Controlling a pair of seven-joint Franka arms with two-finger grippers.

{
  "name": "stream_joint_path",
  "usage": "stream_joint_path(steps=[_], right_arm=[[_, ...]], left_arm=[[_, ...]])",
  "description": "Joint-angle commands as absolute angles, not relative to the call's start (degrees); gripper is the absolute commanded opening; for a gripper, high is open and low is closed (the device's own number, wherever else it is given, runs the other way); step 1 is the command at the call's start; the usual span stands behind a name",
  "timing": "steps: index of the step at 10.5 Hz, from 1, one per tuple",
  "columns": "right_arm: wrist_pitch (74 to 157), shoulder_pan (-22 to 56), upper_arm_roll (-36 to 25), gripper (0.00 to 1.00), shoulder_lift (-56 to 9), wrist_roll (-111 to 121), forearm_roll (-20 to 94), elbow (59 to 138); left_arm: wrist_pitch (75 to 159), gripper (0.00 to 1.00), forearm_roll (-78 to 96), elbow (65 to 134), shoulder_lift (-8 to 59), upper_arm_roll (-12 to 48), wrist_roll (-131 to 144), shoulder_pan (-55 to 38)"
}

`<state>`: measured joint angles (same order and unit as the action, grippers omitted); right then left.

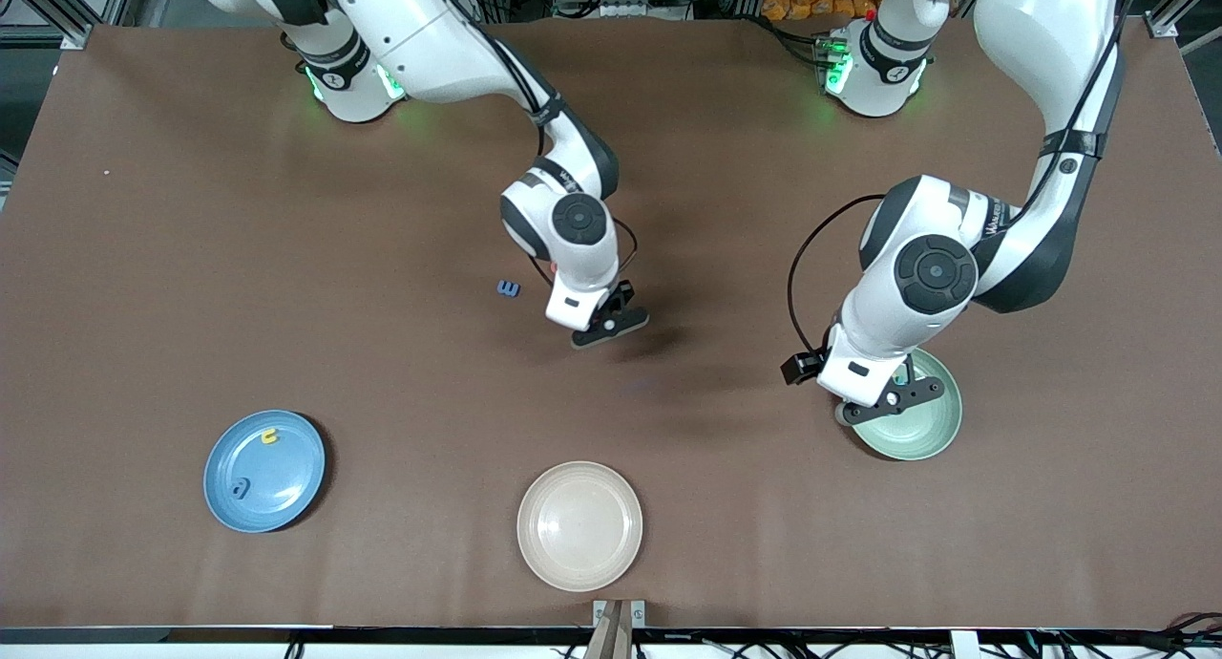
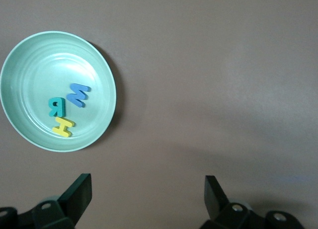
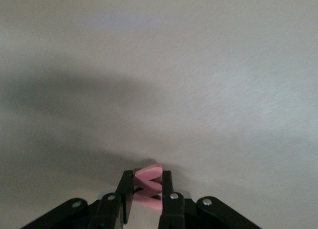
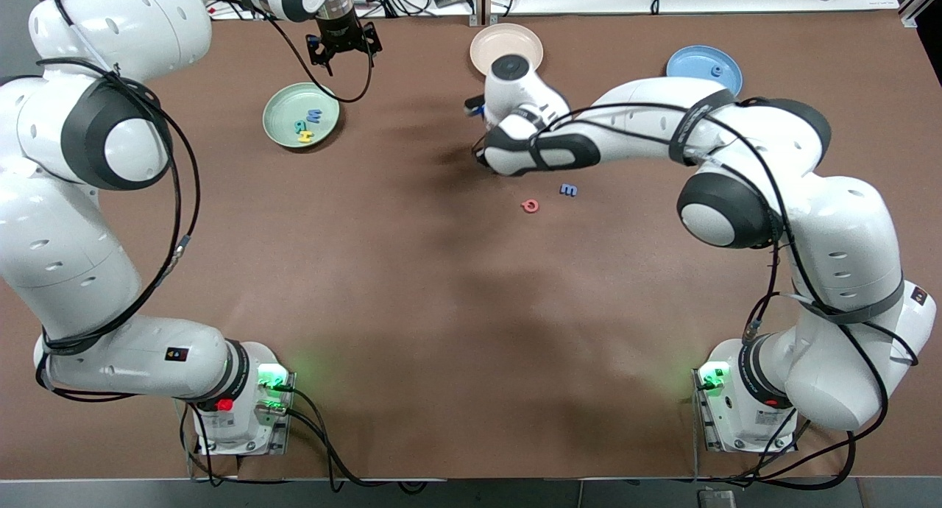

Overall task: Sort upper and lower case letters into plates
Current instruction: 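Release the teal R on the green plate while the right gripper grasps pink w, then drop the pink w into the blue plate while the left gripper reaches pink Q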

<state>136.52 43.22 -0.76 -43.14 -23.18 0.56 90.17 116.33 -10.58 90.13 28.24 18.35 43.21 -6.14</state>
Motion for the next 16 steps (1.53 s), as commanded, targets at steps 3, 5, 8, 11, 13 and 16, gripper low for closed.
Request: stream_joint_path(steps=[3,5,8,11,13,16], right_arm=[[119.16,33.06,-0.70,0.00,-30.17,-21.71,2.11,89.75],[117.07,28.58,-2.27,0.00,-30.06,-21.71,-1.47,87.54],[118.55,17.53,-3.08,0.00,-31.72,-19.71,-6.32,85.87],[124.86,6.35,-3.08,0.00,-36.02,-10.91,-6.33,85.87],[130.58,3.53,-3.08,0.00,-39.18,-10.81,-6.42,85.87],[133.24,-0.08,-3.08,0.02,-41.92,-10.46,-7.20,83.77]], left_arm=[[116.10,1.00,-8.52,90.70,28.47,21.18,40.81,-10.53],[118.11,1.00,-7.83,89.92,29.35,22.93,37.26,-13.87],[119.61,1.00,-7.12,86.49,32.77,23.20,44.75,-21.87],[128.99,1.00,-7.29,86.31,37.42,23.20,27.15,-27.41],[138.29,1.00,-7.29,86.31,42.16,23.03,8.63,-30.30],[145.90,1.00,-12.19,86.31,46.66,22.41,-4.21,-35.14]])
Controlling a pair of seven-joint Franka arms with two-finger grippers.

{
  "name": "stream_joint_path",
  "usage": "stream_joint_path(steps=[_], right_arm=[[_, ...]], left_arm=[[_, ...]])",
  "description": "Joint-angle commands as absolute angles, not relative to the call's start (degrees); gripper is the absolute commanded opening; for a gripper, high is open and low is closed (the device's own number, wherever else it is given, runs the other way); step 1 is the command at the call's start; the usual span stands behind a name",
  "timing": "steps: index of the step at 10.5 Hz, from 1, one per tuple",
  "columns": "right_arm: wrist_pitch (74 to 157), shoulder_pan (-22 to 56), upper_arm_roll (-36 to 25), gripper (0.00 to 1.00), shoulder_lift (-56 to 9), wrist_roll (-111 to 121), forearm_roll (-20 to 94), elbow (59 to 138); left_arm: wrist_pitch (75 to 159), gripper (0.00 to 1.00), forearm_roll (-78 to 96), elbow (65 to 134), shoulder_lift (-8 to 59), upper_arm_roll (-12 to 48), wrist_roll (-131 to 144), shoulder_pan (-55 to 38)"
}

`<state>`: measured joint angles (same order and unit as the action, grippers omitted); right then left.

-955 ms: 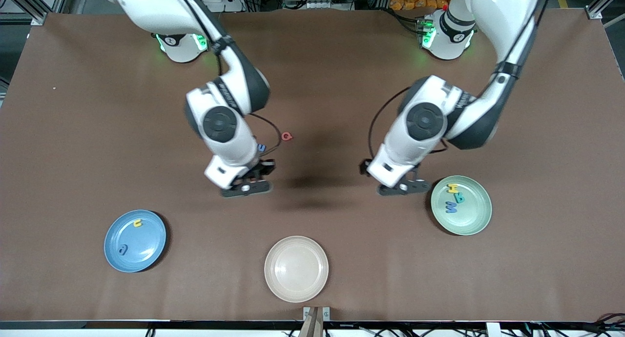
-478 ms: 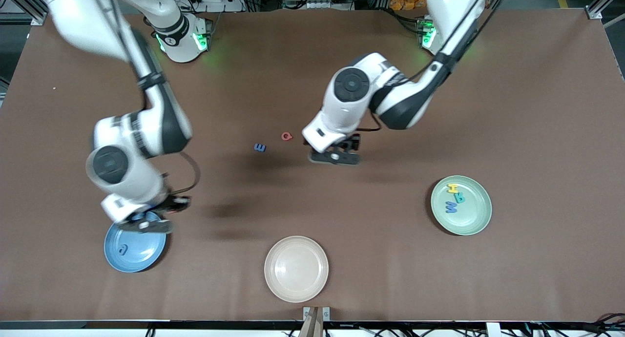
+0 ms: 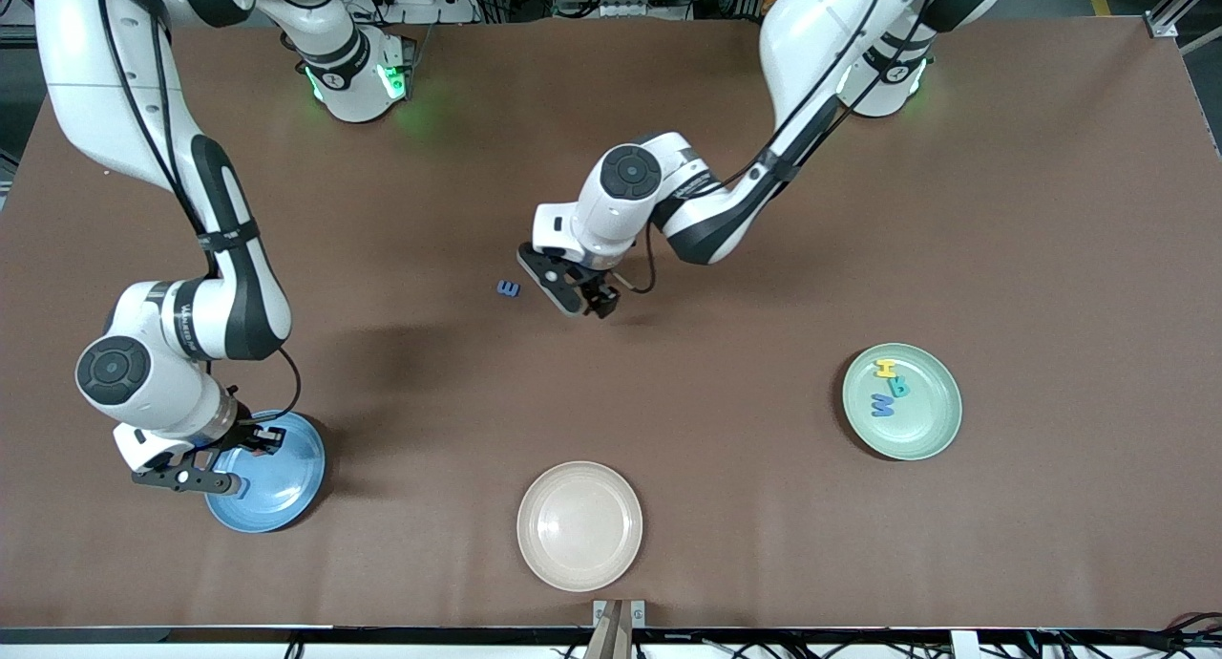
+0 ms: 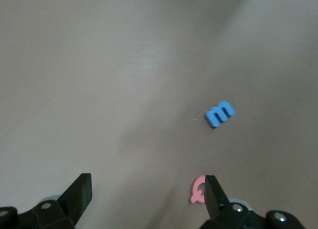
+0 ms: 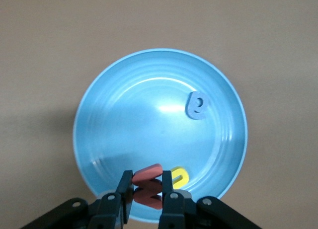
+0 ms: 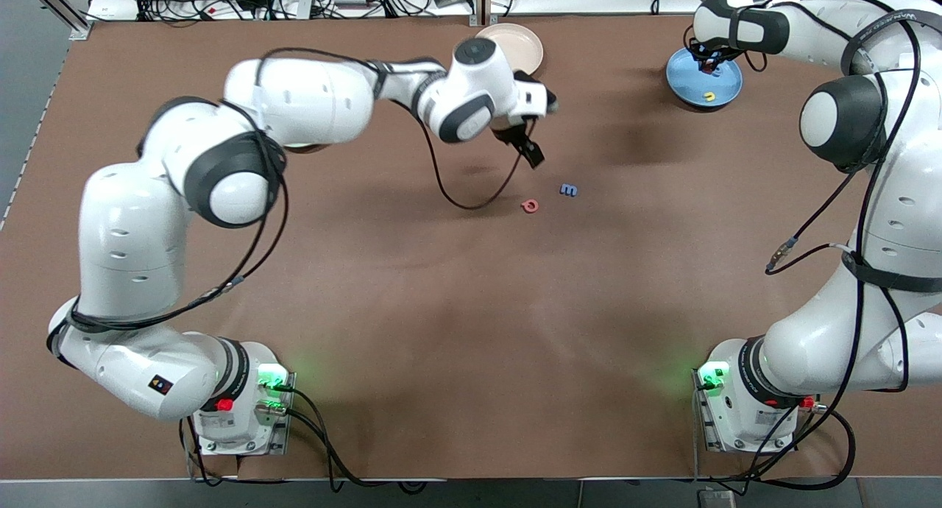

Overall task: Sort upper and lower case letters into plates
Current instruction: 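Drop the pink w into the blue plate while the left gripper reaches pink Q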

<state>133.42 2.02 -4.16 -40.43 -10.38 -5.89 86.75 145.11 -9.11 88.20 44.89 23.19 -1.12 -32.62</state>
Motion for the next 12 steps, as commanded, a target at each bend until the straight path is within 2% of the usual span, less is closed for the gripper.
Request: stream_joint_path(steps=[1,2,4,10,12], right_arm=[[135.33,-0.52,-3.08,0.50,-42.01,-10.37,-7.64,83.76],[137.09,-0.70,-3.08,1.00,-42.01,-10.37,-7.56,83.93],[137.11,-0.44,-3.08,1.00,-42.01,-10.55,-7.30,84.20],[136.32,4.74,-2.72,1.00,-41.84,-10.73,-6.68,84.81],[133.09,7.45,-2.64,1.00,-41.23,-11.07,-6.68,84.90]], left_arm=[[145.90,1.00,-15.87,86.40,46.84,22.41,-4.39,-36.29],[145.81,1.00,-19.04,86.66,46.85,22.41,-4.48,-37.08],[145.81,1.00,-27.47,87.36,46.67,22.50,-4.92,-37.44],[141.77,1.00,-27.33,89.74,47.46,23.29,-4.75,-38.41],[141.68,0.98,-27.33,89.65,48.42,23.73,-4.75,-38.58]])
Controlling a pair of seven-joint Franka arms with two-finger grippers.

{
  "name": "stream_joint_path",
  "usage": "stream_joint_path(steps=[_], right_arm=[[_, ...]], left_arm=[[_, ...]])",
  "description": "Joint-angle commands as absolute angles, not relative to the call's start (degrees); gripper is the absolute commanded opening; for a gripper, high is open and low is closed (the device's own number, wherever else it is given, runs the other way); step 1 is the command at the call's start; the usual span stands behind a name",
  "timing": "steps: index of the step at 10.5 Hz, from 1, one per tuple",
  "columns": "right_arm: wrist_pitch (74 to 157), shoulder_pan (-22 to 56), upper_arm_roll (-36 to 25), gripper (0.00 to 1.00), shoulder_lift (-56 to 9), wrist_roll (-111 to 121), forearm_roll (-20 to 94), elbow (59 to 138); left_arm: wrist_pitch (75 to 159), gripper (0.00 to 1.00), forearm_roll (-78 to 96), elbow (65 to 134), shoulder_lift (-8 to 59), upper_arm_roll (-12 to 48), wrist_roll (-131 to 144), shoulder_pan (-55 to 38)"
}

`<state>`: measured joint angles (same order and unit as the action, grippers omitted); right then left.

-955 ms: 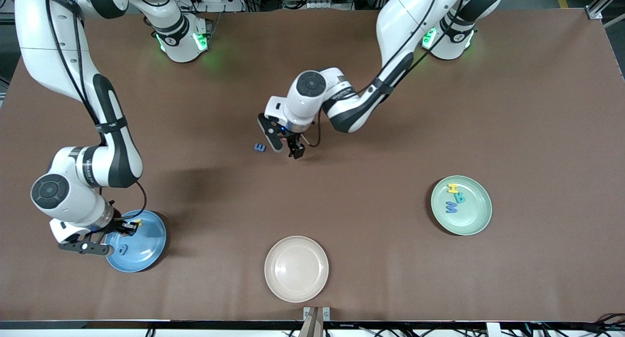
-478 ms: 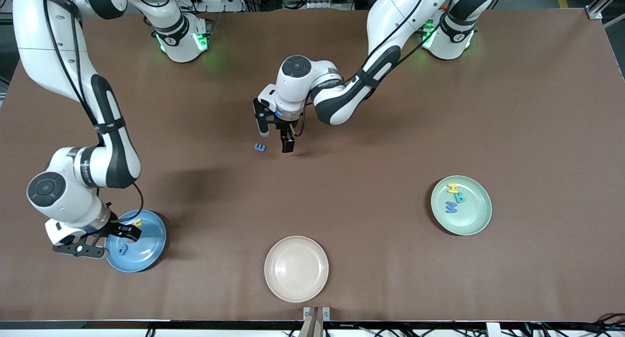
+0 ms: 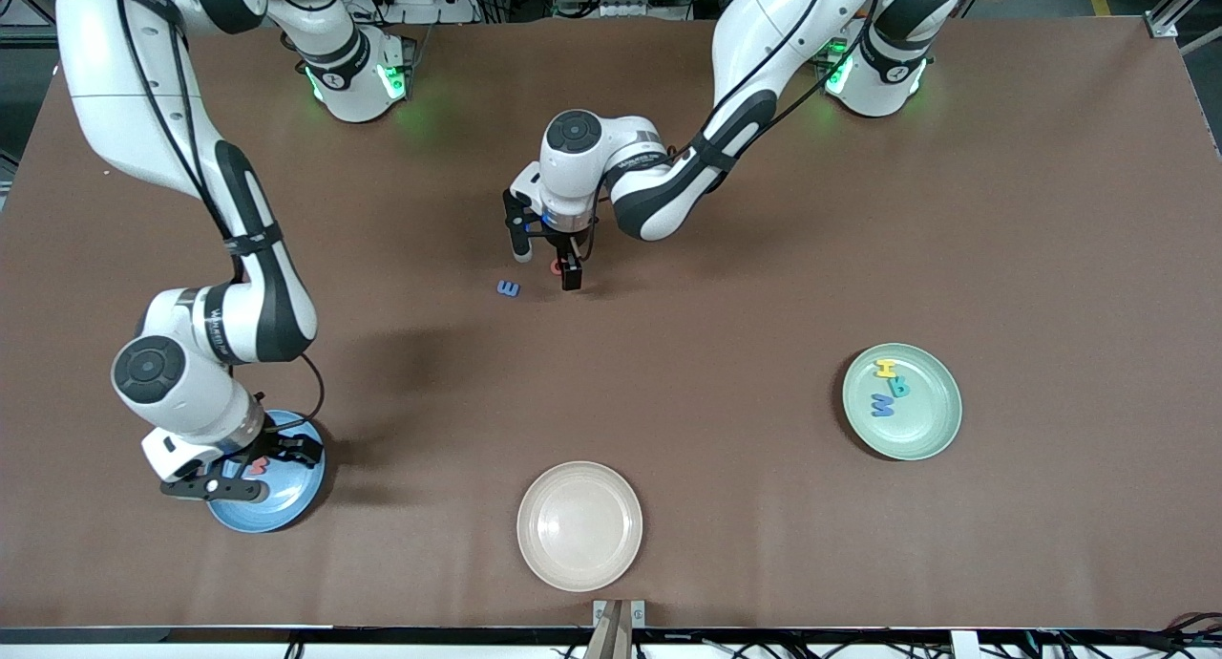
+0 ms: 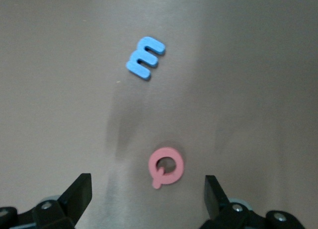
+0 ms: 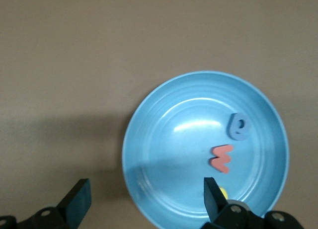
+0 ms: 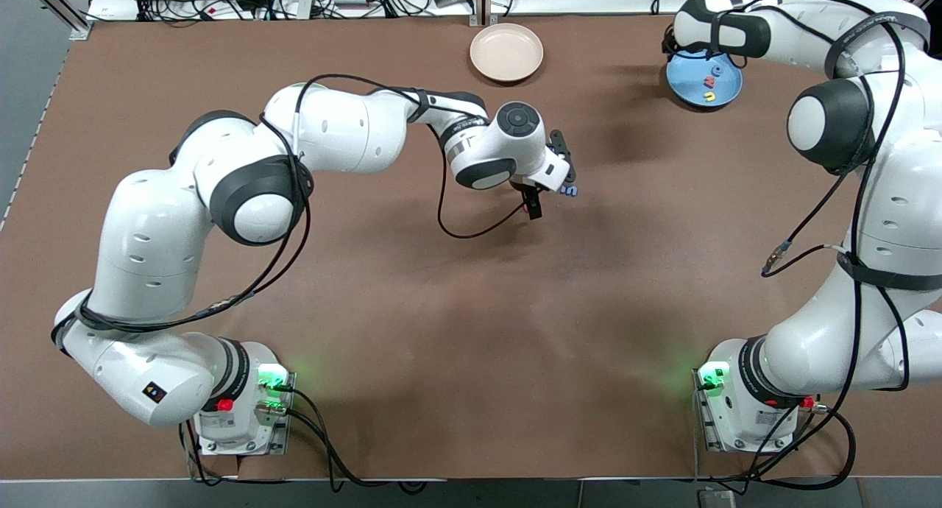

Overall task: Sort upper and lower case letters into plates
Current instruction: 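Grasp the pink Q with the left gripper while the right gripper withdraws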

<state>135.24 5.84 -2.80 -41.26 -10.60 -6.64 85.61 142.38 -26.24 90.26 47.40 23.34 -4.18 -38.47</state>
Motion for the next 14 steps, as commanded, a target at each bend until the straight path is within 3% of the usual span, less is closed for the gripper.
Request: stream_joint_path(steps=[1,10,14], right_arm=[[130.28,8.69,-2.64,1.00,-40.87,-11.34,-6.77,84.64],[129.73,10.89,-2.55,1.00,-40.69,-12.92,-6.50,84.90],[129.73,11.78,-2.55,1.00,-40.78,-15.56,-6.50,84.90]], left_arm=[[141.68,0.97,-27.42,89.30,49.12,23.73,-4.75,-39.19],[141.77,0.88,-27.25,87.54,51.68,23.55,-5.01,-39.81],[141.77,0.63,-27.07,87.28,51.77,23.29,-4.75,-40.34]])
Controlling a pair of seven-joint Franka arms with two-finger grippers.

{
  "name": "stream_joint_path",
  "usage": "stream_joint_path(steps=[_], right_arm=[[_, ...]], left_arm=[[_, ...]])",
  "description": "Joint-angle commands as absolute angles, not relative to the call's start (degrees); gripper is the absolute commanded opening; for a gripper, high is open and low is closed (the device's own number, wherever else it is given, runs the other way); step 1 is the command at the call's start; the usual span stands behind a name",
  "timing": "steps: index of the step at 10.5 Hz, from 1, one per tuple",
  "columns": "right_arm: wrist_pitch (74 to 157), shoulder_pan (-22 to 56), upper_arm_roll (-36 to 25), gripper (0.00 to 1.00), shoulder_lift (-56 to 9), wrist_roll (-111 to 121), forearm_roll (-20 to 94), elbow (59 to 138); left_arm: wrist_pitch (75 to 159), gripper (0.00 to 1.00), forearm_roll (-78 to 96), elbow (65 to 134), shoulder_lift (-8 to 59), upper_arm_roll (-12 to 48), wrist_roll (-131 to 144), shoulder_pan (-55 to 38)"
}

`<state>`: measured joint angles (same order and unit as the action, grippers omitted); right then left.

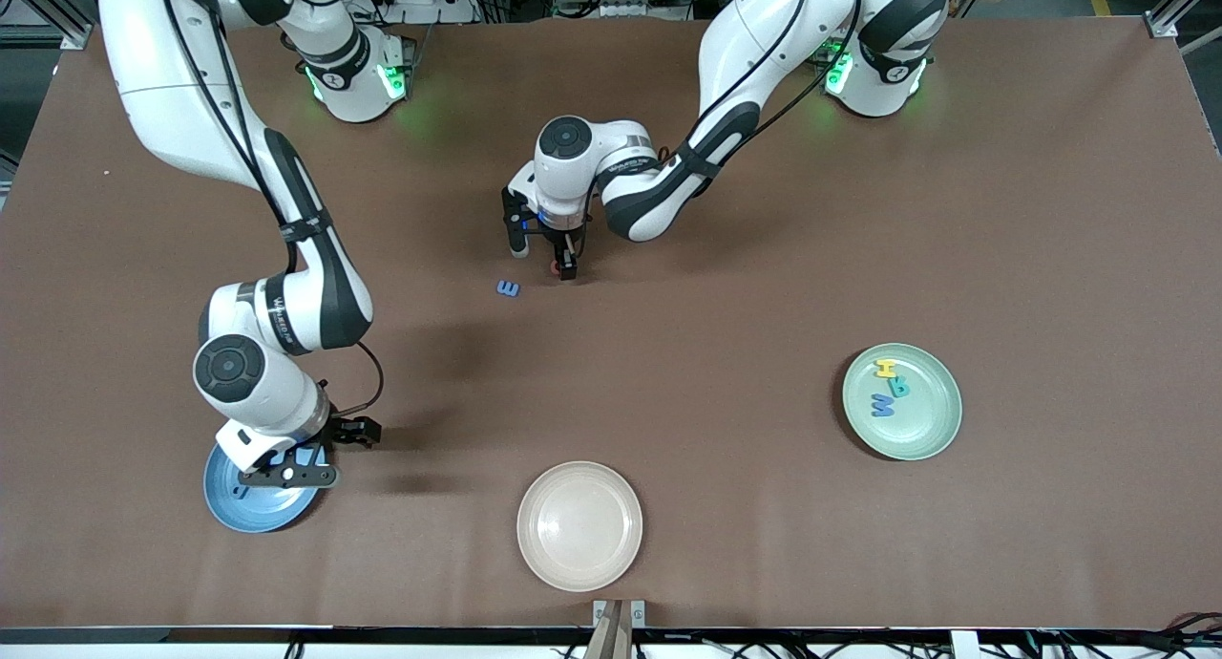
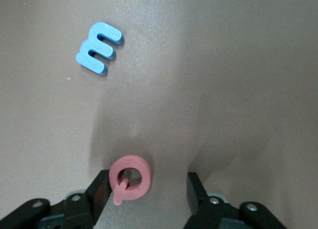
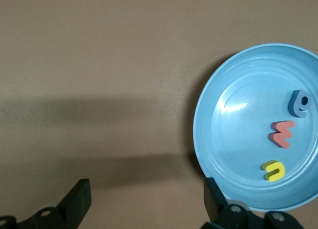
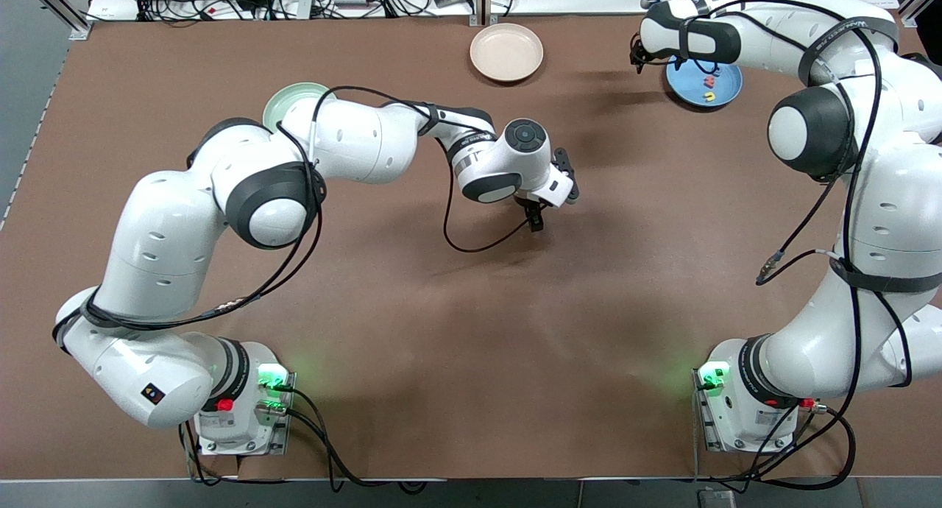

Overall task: Sort upper and lower case letters into plates
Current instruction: 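Grasp the pink Q with the left gripper while the right gripper withdraws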

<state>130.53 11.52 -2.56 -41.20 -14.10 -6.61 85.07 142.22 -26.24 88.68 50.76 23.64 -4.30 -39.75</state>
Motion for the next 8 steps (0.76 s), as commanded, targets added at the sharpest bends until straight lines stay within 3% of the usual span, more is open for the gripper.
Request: stream_joint_path(steps=[1,5,8], right_arm=[[129.29,11.78,-2.55,1.00,-40.69,-15.56,-6.50,84.90],[128.32,12.82,-2.64,1.00,-40.78,-19.41,-6.59,84.81],[128.23,13.09,-2.55,1.00,-40.87,-22.92,-6.50,84.81]], left_arm=[[141.77,0.52,-27.16,87.10,52.03,23.29,-4.57,-40.34],[141.77,0.00,-27.07,87.19,50.98,23.12,-4.22,-39.91],[133.46,0.00,-19.53,87.36,43.80,23.03,-4.39,-36.40]])
